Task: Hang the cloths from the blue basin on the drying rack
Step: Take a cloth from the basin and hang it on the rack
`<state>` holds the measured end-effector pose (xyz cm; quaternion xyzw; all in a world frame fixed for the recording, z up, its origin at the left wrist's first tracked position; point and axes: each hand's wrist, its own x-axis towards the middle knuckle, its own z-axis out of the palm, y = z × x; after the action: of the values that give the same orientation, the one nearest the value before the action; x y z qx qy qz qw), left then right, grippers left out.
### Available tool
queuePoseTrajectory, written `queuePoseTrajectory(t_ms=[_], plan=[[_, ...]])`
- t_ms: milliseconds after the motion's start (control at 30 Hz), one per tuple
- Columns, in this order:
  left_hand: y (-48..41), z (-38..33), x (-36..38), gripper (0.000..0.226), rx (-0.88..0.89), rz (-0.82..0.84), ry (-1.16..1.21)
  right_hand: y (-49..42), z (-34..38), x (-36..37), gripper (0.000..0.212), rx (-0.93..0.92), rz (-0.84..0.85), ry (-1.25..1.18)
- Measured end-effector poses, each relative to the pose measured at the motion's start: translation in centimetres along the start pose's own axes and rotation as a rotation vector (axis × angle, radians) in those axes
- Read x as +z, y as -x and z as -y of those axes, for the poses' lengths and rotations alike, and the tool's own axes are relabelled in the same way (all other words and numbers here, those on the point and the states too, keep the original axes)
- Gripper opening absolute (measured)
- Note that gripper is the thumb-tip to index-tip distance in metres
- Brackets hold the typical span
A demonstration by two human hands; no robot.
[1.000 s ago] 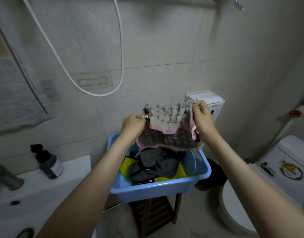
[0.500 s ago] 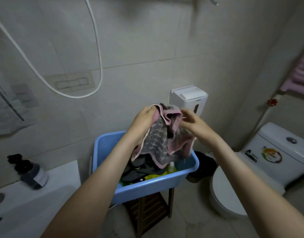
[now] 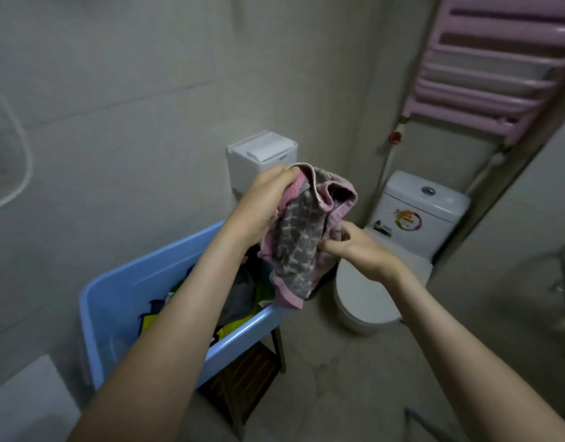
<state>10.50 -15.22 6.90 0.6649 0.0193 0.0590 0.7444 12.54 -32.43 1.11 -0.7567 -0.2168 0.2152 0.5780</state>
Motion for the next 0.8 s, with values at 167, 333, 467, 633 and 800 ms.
queuePoseTrajectory(t_ms=[167, 333, 467, 633, 800], plan=[[-1.7, 2.4, 3.6, 0.017, -0.046, 0.208, -0.313, 4.9, -1.4, -3.1, 0.011, 0.024, -0.273, -0.046], [-0.6, 4.1, 9.0, 0.034, -0.006, 0.579, -0.39, 11.9, -2.7, -6.1, 0.026, 0.077, -0.42, -0.094], [1.4, 4.8, 14.0, 0.045, -0.032, 0.876, -0.479, 17.8, -3.3, -7.2, 0.019, 0.124, -0.537, -0.043], [6.2, 5.7, 20.0, 0.042, -0.033, 1.08, -0.431, 25.1, -4.0, -6.6, 0.028, 0.13, -0.682, -0.069], [13.4, 6.8, 25.0, 0.017, 0.013, 1.112, -0.387, 34.4, -5.0, -4.7, 0.02, 0.185, -0.815, -0.07]])
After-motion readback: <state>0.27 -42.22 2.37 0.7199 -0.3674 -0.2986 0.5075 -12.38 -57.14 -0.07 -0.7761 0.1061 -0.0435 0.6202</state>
